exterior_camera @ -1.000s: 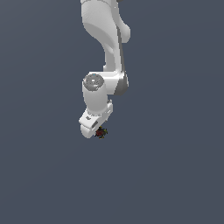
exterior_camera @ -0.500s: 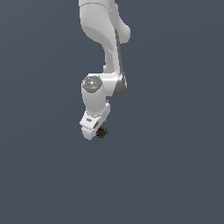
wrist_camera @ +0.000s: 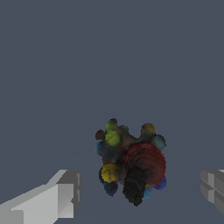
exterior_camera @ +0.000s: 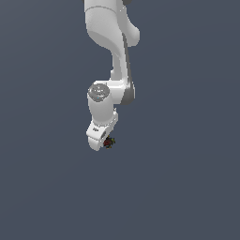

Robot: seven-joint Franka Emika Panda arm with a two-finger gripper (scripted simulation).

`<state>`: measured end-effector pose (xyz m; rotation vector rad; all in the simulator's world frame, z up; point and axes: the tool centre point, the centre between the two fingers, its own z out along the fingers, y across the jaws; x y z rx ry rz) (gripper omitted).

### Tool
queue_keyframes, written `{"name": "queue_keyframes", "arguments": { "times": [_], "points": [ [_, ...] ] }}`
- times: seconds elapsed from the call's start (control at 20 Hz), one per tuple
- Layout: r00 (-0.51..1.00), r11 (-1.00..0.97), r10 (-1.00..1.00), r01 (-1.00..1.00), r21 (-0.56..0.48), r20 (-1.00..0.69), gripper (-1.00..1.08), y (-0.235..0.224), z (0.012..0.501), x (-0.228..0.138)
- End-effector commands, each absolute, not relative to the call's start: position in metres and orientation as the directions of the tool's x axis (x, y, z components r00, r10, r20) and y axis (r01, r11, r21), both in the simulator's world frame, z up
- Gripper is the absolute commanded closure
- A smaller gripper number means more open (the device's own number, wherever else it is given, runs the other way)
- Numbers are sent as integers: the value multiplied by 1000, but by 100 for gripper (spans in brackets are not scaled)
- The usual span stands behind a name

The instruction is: Pick up the object and move it to a goal position.

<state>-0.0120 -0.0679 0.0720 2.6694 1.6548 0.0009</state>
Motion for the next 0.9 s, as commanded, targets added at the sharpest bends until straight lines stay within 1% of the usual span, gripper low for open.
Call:
{"name": "queue_keyframes", "arguments": {
  "times": [0.0, 0.25, 0.5, 0.55, 0.85],
  "points": [
    [444, -444, 896, 896, 0, 0, -92, -68, 62, -13],
    [442, -442, 897, 897, 0, 0, -92, -68, 37, -13],
    [441, -441, 897, 897, 0, 0, -92, -68, 30, -12],
    [441, -441, 897, 897, 0, 0, 108, -68, 30, -12],
    [441, -441, 897, 897, 0, 0, 108, -68, 30, -12]
  ]
}}
